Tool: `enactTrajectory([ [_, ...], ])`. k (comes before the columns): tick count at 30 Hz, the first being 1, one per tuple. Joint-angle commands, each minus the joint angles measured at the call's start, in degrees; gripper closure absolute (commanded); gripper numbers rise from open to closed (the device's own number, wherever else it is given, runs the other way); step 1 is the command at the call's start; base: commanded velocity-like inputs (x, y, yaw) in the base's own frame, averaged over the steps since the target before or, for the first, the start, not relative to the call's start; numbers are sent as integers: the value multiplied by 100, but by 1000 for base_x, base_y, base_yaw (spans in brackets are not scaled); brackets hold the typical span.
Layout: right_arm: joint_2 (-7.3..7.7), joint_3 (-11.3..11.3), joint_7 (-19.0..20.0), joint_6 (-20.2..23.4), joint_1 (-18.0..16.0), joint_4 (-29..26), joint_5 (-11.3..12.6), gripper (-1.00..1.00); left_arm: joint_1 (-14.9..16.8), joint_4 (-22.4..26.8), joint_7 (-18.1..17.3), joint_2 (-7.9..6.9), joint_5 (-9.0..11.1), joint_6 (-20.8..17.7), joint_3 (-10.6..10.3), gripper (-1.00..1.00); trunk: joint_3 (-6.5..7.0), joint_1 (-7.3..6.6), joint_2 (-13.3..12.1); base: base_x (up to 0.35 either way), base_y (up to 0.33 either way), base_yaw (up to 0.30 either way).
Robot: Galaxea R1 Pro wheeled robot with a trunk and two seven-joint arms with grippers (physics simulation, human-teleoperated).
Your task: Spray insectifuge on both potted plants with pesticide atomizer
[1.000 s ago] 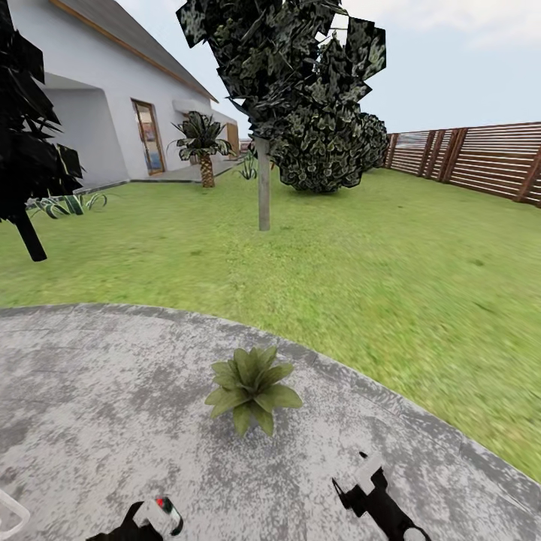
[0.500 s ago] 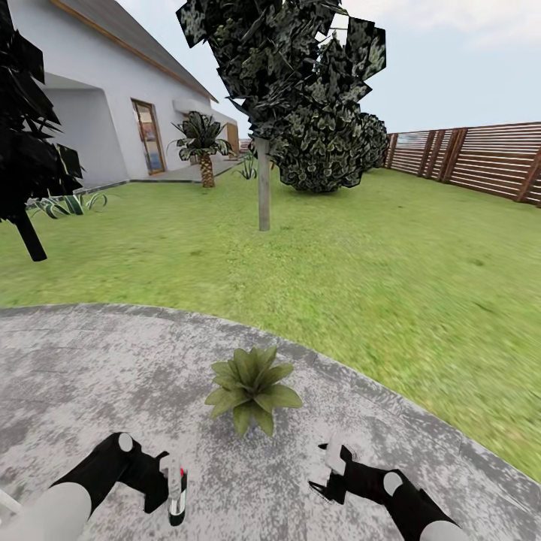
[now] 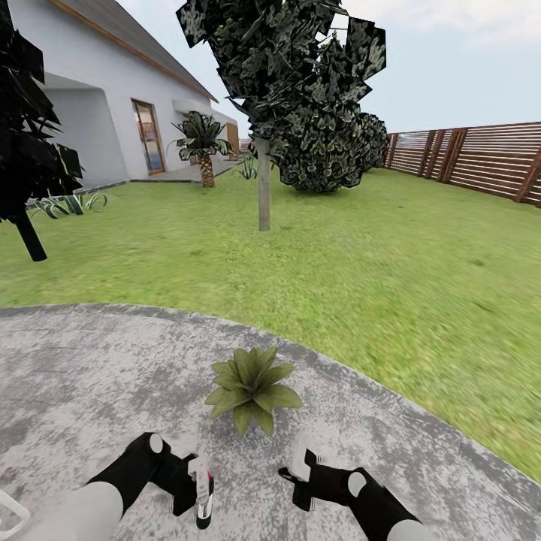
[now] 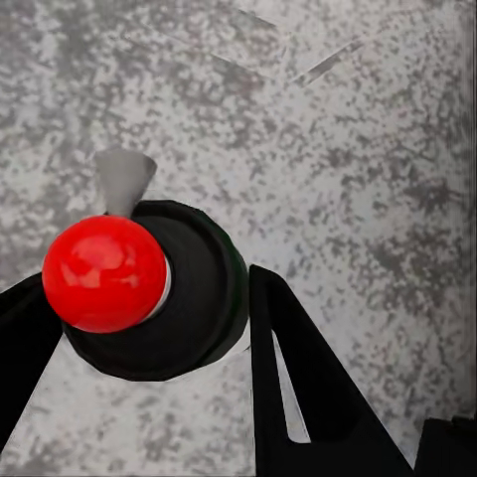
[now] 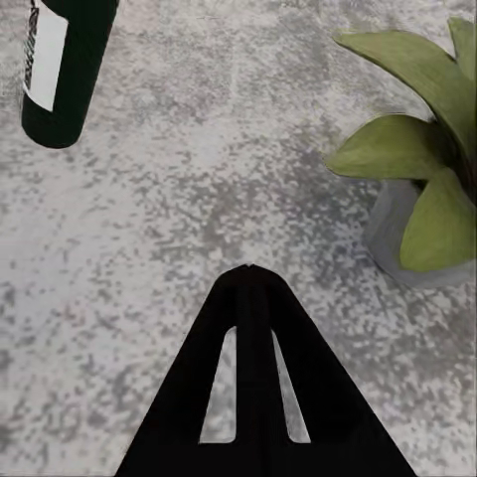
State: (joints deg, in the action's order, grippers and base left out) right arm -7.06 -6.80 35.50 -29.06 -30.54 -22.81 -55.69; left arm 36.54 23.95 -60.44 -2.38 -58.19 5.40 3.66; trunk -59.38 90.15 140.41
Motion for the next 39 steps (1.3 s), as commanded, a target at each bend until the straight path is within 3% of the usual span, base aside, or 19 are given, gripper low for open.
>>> enactTrajectory([
  [1,-45,-46,36,-20,-3,-5,-38,100,2,5,-12,39,-64,58,38,100,-5,-1,2,0,0,0],
  [6,-234,-41,40,-20,-3,-4,-32,100,-3,-3,365,161,-61,64,39,100,-5,-1,2,0,0,0],
  [11,-294,-41,44,-20,-4,-4,-29,100,-29,-4,437,188,-47,99,46,100,-5,-1,2,0,0,0],
  [15,-294,-41,45,-20,-4,-4,-29,100,-41,-5,445,267,-39,137,47,100,-5,-1,2,0,0,0],
  [26,-294,-41,44,-20,-4,-4,-29,100,-55,-12,445,659,-35,163,51,100,-5,-1,2,0,0,0],
  [39,-294,-41,45,-20,-5,-4,-29,100,-85,-95,807,681,-35,473,48,100,-5,-1,2,0,0,0],
])
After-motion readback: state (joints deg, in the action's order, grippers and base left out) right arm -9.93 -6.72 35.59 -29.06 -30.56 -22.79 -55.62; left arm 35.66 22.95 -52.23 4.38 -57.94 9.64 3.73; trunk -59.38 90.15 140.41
